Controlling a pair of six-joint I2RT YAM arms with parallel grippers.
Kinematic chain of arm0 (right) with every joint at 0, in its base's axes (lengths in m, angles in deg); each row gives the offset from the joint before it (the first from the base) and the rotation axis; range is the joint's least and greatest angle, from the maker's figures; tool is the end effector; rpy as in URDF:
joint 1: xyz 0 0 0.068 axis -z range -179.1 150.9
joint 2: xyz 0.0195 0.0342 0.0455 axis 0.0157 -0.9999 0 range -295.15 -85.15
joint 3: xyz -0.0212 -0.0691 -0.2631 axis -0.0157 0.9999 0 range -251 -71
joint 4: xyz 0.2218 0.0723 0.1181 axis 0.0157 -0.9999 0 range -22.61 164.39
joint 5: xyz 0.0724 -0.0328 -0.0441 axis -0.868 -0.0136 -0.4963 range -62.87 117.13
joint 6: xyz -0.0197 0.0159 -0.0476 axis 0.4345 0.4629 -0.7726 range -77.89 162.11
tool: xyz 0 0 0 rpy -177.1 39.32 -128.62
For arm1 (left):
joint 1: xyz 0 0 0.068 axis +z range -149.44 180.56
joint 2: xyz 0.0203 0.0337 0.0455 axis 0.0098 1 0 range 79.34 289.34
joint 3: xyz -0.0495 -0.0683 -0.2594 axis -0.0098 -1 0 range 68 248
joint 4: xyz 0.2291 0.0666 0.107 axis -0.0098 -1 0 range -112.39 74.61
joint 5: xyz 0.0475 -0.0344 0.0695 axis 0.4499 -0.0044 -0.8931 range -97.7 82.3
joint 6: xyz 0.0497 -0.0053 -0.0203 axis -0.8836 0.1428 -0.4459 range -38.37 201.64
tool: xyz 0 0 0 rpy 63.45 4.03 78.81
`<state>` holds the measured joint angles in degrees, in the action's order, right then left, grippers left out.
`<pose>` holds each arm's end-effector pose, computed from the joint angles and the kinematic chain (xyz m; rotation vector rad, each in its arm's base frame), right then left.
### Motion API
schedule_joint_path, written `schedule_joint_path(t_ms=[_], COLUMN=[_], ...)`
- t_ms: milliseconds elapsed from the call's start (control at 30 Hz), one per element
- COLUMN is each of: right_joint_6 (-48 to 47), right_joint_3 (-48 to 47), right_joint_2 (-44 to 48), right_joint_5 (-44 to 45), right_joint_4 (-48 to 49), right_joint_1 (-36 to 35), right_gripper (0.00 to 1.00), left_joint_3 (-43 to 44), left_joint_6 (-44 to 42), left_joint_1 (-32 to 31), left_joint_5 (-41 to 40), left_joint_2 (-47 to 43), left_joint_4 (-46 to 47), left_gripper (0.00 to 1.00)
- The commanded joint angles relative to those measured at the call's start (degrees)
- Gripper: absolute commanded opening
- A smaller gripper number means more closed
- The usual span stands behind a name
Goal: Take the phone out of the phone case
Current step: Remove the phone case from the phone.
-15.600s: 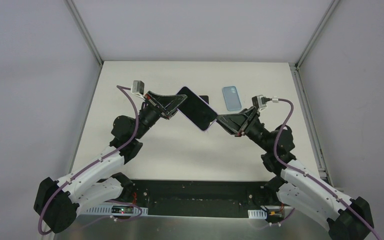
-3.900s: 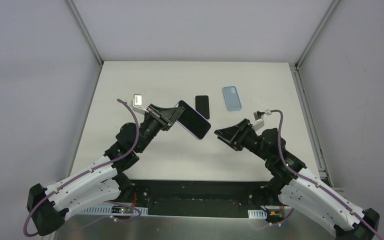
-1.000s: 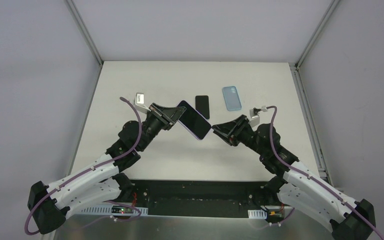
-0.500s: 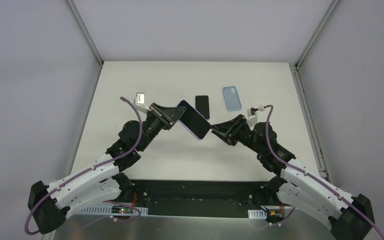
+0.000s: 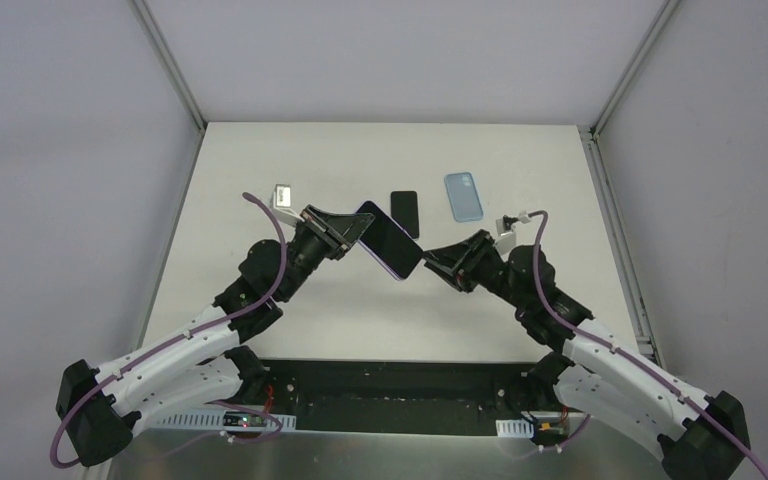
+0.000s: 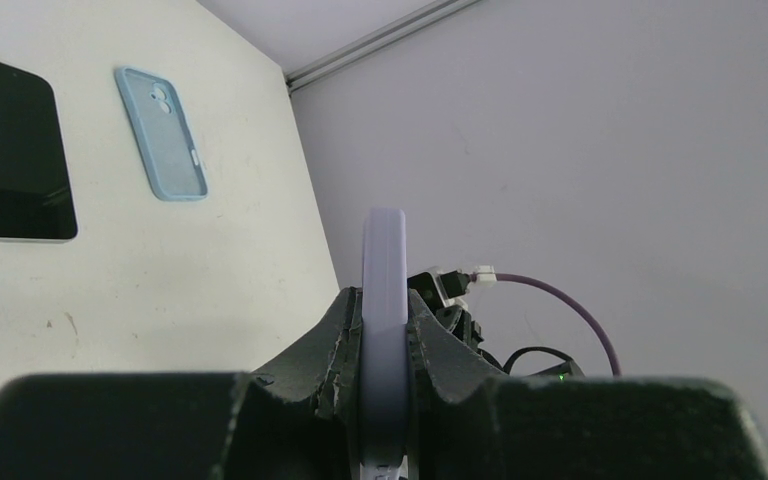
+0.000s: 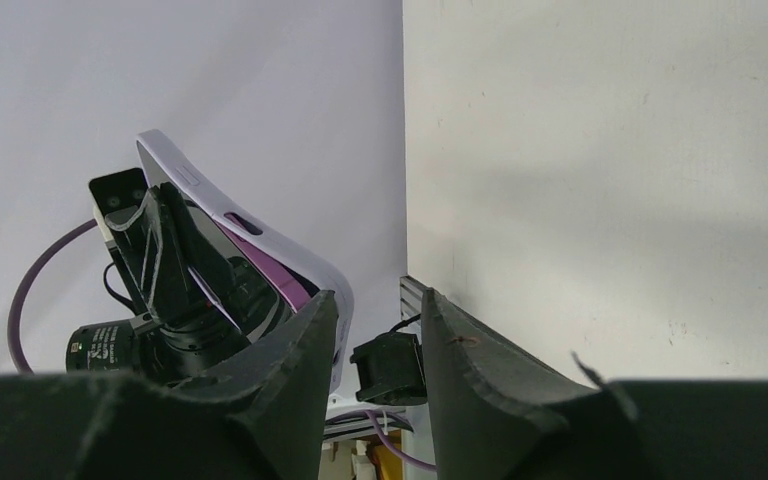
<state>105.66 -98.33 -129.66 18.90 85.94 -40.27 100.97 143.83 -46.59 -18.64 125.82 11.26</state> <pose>0.1413 0.1303 0.2728 0.2471 1.8870 1.4462 0.1386 -0.1395 0.3308 -0.3749 1.4601 -1.4565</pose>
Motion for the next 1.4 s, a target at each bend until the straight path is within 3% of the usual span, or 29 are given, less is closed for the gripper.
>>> schedule_joint_path(t_ms=[0,200,333,600,1033,1367], right_joint_6=[-3.6,-8.0,-8.2,-4.2,-1.2,-1.8], right_joint_3=[-2.3,-2.6,-2.4,-2.4,-2.8,-1.8], right_joint_2=[2.8,9.3,12.3,9.9,4.1,7.4], right_joint_5=[0.4,3.4,0.2,-5.7,-5.2,-3.7], right_joint_4=[-3.8,-10.5,-10.6,-3.0,0.4,0.1], right_joint_1=[-0.3,-0.4,-0.5,-3.1,-4.6,-4.9], right_gripper=[0.40,0.43,0.46,0.57,0.53,0.61], left_joint_3=[3.4,2.1,2.3,4.5,4.7,3.9], left_joint_6=[3.1,2.1,1.7,2.3,2.6,2.3], left_joint_1=[-0.5,-0.5,-0.5,-0.6,-0.6,-0.5], left_joint_5=[2.2,-0.3,-1.3,0.2,0.6,0.0], left_joint_2=[-2.1,-3.3,-3.0,-0.3,0.0,-0.7], left_joint_4=[8.1,8.1,8.1,8.1,8.1,8.1], left_gripper=[0.00,0.00,0.00,0.00,0.00,0.00])
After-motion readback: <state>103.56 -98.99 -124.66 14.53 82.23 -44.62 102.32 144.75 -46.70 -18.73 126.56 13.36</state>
